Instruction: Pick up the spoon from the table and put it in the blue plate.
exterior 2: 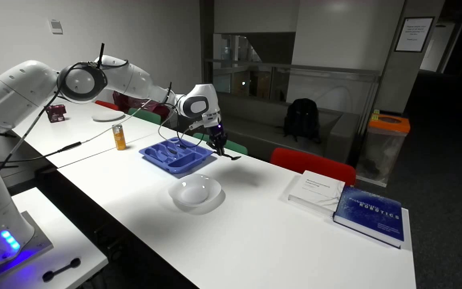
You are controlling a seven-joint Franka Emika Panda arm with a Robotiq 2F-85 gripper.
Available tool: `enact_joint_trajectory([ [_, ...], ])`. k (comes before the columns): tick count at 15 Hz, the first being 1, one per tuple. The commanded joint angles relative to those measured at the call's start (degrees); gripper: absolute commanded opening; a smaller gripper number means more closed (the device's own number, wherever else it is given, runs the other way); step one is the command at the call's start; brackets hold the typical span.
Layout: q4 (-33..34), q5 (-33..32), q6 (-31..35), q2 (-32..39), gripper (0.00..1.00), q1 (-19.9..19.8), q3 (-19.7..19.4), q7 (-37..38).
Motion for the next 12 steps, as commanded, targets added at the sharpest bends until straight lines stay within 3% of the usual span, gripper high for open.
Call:
enact_joint_trajectory([
  [1,-10.32,-0.86,4.98,-8.39,0.03,4.13,-1.62,2.27],
  [8,-25.36,-8.55,13.51,-19.78,0.03,9.37,-1.28,9.20],
  [10,-27.20,-9.42,13.30,-20.84,0.03,8.98,-0.35,9.28],
  [11,-20.39,-8.80,10.82,-16.35,0.12,7.35,0.81,8.85],
  [12,-21.75,-9.01,10.87,-17.17,0.12,7.49,0.89,8.88],
])
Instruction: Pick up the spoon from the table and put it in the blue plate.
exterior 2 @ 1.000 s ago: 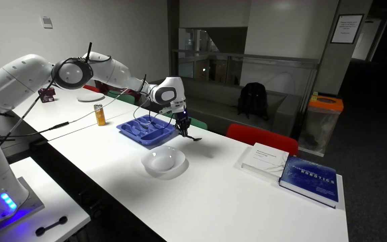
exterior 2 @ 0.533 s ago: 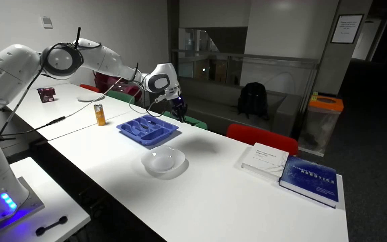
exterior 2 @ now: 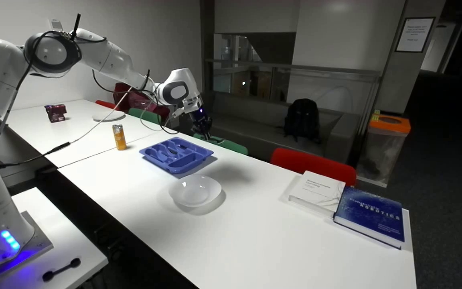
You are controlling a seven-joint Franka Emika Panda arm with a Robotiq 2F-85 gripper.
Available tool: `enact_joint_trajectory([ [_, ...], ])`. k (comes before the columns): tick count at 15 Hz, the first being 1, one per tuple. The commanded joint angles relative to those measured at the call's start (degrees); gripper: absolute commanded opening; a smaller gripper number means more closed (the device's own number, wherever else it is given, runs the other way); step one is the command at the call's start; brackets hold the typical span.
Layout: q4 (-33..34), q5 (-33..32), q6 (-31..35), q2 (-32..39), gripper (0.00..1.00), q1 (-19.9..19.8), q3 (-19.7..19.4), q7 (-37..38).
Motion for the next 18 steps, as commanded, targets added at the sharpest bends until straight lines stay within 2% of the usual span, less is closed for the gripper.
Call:
enact_joint_trajectory([
  [1,-0.71,-1.43,-0.08,-0.75,0.12,-1.26,1.55,0.68],
  [18,-1.56,-1.44,0.14,-1.02,0.12,-1.25,1.53,0.68],
])
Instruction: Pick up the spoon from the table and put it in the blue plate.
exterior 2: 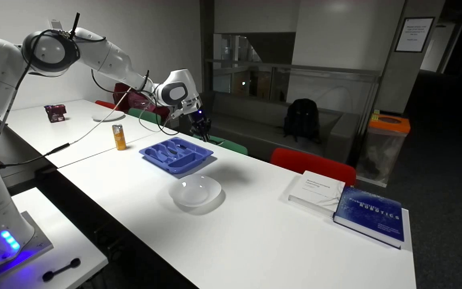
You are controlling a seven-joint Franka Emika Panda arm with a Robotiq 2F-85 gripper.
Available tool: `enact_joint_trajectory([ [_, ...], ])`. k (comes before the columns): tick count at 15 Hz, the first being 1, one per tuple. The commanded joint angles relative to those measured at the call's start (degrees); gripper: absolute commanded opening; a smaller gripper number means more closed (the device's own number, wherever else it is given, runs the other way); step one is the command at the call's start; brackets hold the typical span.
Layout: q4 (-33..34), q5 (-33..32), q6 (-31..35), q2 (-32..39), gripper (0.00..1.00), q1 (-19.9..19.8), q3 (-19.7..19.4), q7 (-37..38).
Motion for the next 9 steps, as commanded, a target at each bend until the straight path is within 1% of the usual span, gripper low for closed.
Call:
enact_joint_trajectory([
  [1,0.17,-1.34,-0.12,-0.21,0.12,-1.33,1.53,0.68],
  [2,0.47,-1.59,-0.32,0.00,0.03,-0.95,1.47,0.98],
  [5,1.39,-2.68,-1.43,0.72,0.03,0.97,1.07,4.07],
  [9,1.75,-6.71,-2.62,0.21,0.03,3.70,0.67,9.06],
])
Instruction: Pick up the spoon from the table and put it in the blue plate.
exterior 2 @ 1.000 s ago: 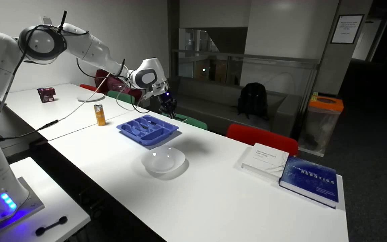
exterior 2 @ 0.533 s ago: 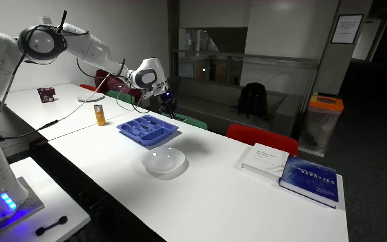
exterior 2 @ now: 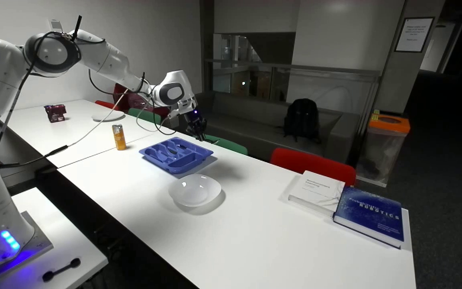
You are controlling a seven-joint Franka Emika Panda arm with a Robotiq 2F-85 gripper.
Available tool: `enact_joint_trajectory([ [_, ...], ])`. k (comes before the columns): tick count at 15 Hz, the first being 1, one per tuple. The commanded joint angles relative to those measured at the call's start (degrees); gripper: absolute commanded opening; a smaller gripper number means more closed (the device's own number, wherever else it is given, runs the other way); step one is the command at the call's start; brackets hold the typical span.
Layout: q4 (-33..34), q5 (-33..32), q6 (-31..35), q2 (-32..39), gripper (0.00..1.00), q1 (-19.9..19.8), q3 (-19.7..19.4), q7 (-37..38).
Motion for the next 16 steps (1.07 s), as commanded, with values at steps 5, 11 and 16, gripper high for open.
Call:
enact_joint_trajectory([
  [5,1.47,-3.93,-4.98,-1.38,0.03,3.66,1.53,9.72],
  [11,-2.71,-5.34,-4.51,-4.23,0.03,5.14,4.43,9.51],
  [16,-8.72,-3.39,-2.30,-8.22,0.03,3.84,8.92,5.27],
])
